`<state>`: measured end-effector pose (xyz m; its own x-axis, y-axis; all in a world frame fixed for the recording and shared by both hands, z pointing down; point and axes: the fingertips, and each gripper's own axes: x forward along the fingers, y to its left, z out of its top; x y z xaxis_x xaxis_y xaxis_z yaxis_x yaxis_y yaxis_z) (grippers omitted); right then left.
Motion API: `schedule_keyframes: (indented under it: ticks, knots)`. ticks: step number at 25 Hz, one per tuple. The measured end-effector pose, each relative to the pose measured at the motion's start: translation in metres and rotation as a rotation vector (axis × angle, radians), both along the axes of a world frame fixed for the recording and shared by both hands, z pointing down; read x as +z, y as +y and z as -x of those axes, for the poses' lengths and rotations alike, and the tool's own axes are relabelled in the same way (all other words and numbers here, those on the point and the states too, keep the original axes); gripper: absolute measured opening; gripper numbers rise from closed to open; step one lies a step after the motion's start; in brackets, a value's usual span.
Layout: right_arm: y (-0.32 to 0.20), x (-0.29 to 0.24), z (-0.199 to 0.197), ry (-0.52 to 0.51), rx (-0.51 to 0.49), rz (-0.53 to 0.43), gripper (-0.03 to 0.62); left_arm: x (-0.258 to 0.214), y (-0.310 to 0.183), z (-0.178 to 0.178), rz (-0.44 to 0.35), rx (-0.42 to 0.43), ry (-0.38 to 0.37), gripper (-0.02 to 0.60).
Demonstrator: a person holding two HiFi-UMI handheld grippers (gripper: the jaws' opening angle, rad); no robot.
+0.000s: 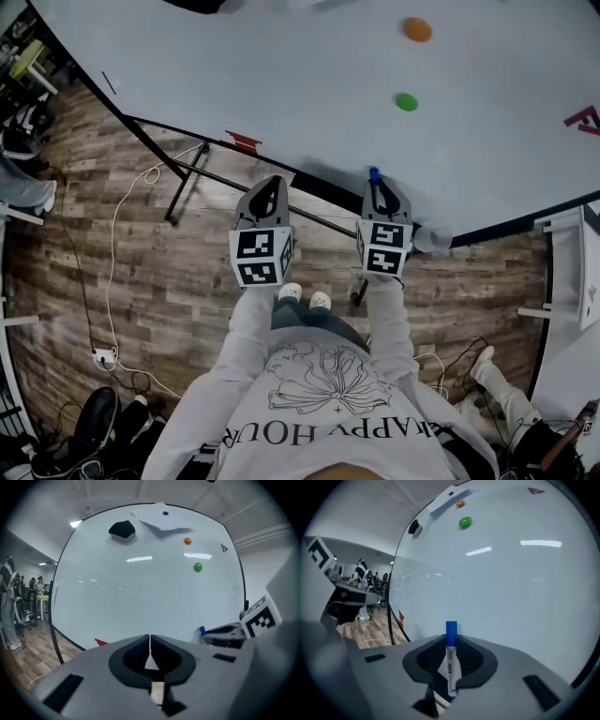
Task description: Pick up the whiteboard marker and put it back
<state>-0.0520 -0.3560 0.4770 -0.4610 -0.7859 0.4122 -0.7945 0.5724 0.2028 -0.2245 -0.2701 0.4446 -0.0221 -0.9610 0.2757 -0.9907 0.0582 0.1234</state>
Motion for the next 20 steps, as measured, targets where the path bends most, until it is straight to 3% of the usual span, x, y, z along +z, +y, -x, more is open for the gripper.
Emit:
schedule_keyframes:
  ticks: [4, 7, 14, 20]
  knots:
    - [0.006, -0.031, -0.01, -0.201, 0.032, -0.035, 0.064, -0.022, -0.001, -0.007, -0.045, 0.006, -0.017, 0.011]
    - [0.009, -0.047, -0.02, -0.288, 0.052, -0.065, 0.064, -0.035, -0.005, -0.015, -0.073, 0.015, -0.028, 0.011]
    - [0.01, -0.073, -0.047, -0.338, 0.102, -0.123, 0.064, -0.051, -0.015, -0.037, -0.103, 0.063, -0.044, 0.011]
    - [0.012, -0.099, -0.097, -0.373, 0.188, -0.189, 0.064, -0.063, -0.029, -0.074, -0.133, 0.141, -0.038, 0.011]
